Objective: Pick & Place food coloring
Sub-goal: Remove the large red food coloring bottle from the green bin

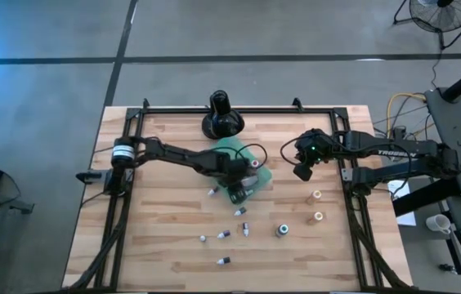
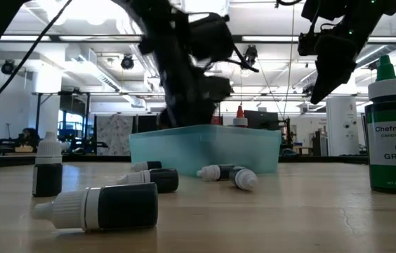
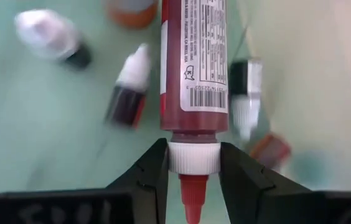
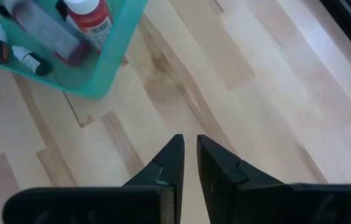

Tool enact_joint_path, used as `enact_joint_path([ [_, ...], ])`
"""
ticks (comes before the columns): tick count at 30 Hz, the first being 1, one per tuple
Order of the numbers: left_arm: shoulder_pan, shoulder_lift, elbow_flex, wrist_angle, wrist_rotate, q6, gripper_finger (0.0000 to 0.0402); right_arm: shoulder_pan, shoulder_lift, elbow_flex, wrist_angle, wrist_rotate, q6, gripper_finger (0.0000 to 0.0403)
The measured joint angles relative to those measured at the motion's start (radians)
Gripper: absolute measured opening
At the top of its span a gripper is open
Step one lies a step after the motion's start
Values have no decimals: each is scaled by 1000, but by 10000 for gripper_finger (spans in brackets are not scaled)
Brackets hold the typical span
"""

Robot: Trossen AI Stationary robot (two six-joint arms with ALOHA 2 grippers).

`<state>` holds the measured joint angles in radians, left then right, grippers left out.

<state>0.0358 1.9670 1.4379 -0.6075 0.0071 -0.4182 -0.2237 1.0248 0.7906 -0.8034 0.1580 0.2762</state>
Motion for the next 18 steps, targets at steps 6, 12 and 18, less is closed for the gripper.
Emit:
enact_joint_path([
  [6, 39, -8, 278, -541, 33, 37, 86, 0, 0, 0, 5, 1, -19, 38],
  [12, 120, -11, 402, -859, 25, 58, 89, 0, 0, 0, 15, 1, -45, 38],
  [18, 198, 0, 390, -887, -16, 98, 90, 1, 0, -1, 23, 0, -48, 38],
])
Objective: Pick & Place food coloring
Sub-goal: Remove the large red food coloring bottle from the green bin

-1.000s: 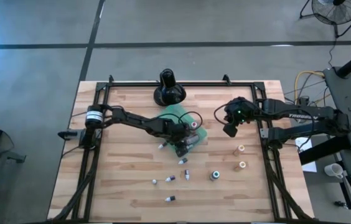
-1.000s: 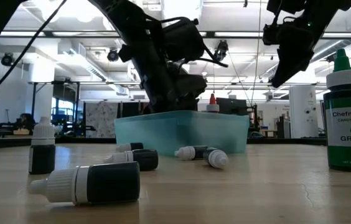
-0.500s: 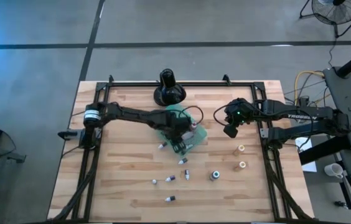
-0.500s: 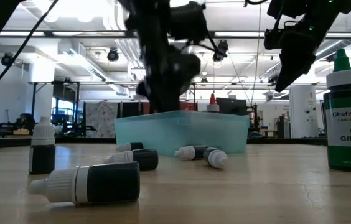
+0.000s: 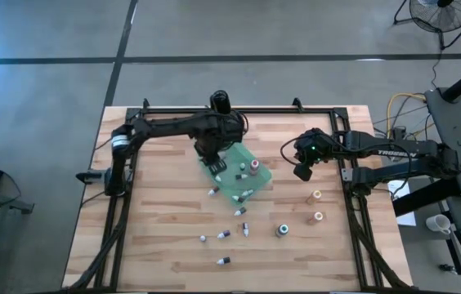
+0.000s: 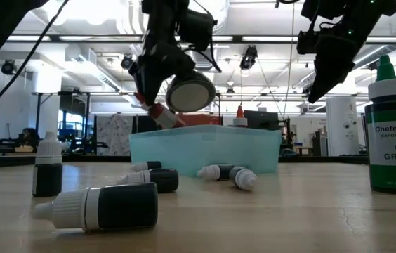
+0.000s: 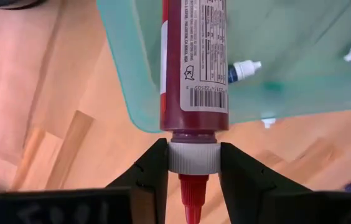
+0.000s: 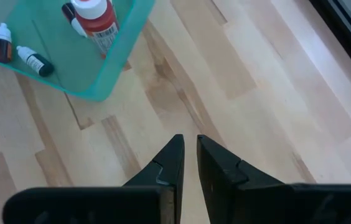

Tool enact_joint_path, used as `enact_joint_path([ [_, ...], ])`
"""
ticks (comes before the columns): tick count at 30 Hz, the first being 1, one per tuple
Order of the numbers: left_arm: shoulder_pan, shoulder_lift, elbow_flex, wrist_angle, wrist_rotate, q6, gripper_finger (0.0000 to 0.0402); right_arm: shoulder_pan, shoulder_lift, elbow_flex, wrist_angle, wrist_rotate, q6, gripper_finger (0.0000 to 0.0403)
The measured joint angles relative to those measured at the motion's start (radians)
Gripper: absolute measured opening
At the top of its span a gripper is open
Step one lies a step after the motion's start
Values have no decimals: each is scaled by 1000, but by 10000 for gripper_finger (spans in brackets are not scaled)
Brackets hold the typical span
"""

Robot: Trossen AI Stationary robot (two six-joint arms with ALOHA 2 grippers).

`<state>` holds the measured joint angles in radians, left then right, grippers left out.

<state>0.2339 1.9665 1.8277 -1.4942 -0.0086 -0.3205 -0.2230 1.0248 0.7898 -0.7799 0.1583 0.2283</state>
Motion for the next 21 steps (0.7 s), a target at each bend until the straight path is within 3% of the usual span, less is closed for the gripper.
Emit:
enact_joint_path([
  [7, 27, 32, 0, -75, 133, -60, 91, 0, 0, 0, 0, -1, 2, 38],
  [12, 17, 8, 3, -79, 151, -98, 91, 0, 0, 0, 0, -1, 4, 38],
  [21, -49, -139, -9, -75, 226, -279, 92, 0, 0, 0, 2, -1, 2, 38],
])
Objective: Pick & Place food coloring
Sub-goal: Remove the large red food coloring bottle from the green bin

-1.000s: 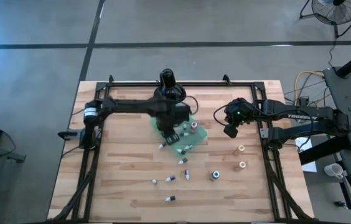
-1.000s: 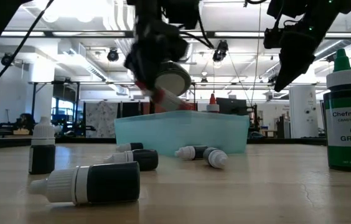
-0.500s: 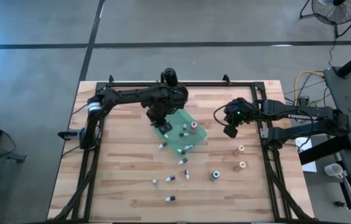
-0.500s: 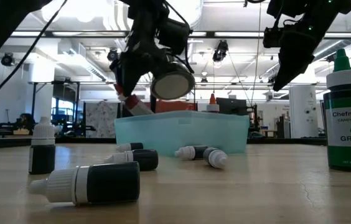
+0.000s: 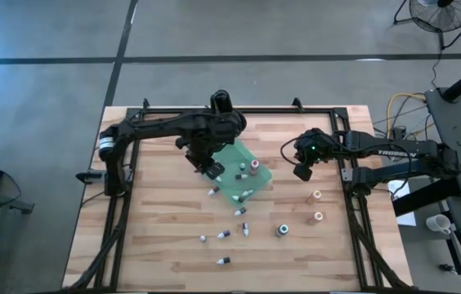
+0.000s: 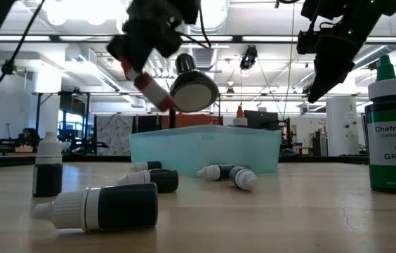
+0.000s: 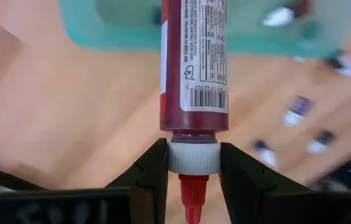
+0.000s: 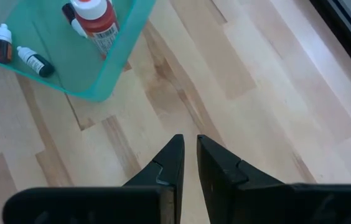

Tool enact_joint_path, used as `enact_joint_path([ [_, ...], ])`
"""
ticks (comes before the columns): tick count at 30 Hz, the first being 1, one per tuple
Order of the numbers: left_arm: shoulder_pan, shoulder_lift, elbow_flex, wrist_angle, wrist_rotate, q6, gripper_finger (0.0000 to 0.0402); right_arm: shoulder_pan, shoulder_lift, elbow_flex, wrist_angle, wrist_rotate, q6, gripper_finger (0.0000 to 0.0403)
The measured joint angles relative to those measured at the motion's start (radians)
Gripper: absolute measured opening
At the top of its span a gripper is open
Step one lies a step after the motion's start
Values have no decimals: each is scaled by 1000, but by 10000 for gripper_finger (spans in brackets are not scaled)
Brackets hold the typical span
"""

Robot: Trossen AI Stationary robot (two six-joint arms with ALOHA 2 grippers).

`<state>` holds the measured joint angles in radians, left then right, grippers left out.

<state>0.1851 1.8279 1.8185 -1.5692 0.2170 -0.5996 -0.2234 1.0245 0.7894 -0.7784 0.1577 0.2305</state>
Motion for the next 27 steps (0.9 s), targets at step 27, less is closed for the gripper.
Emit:
enact_joint_path([
  [27, -239, -222, -824, 224, 678, -319, 106, 0, 0, -1, 9, 1, -33, 38],
])
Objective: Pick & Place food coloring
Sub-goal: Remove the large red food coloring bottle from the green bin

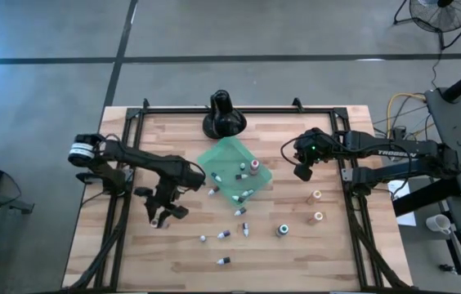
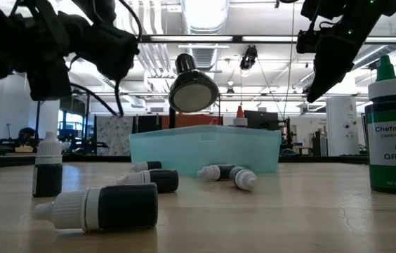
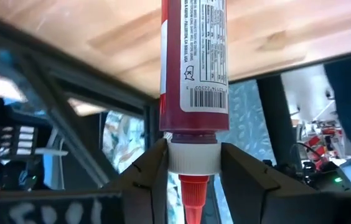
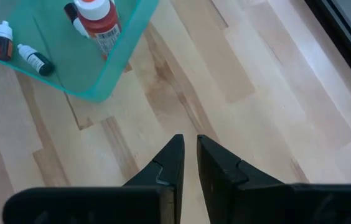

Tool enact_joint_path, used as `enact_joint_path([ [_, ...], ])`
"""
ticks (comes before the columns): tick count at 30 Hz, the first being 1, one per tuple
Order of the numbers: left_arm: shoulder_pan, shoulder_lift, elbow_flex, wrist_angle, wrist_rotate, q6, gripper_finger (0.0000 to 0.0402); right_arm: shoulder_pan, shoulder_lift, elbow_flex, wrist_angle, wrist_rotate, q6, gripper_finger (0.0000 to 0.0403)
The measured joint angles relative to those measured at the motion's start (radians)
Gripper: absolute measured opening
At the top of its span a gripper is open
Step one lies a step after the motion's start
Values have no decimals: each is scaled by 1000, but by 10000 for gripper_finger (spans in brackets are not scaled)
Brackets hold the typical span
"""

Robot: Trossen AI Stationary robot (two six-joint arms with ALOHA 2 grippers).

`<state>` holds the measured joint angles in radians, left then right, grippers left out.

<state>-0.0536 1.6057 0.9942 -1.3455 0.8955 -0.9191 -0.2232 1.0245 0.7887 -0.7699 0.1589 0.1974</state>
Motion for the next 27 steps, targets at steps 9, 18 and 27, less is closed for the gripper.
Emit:
enact_joint_path([
  [9, 0, 75, -12, 62, -11, 16, 115, 0, 0, 0, 0, 0, 9, 38],
  [18, 0, 79, -4, 147, -76, -10, 128, 0, 0, 0, 0, 0, 12, 38],
  [27, -1, 78, 55, 111, -142, -16, 176, 0, 0, 0, 0, 0, 12, 38],
])
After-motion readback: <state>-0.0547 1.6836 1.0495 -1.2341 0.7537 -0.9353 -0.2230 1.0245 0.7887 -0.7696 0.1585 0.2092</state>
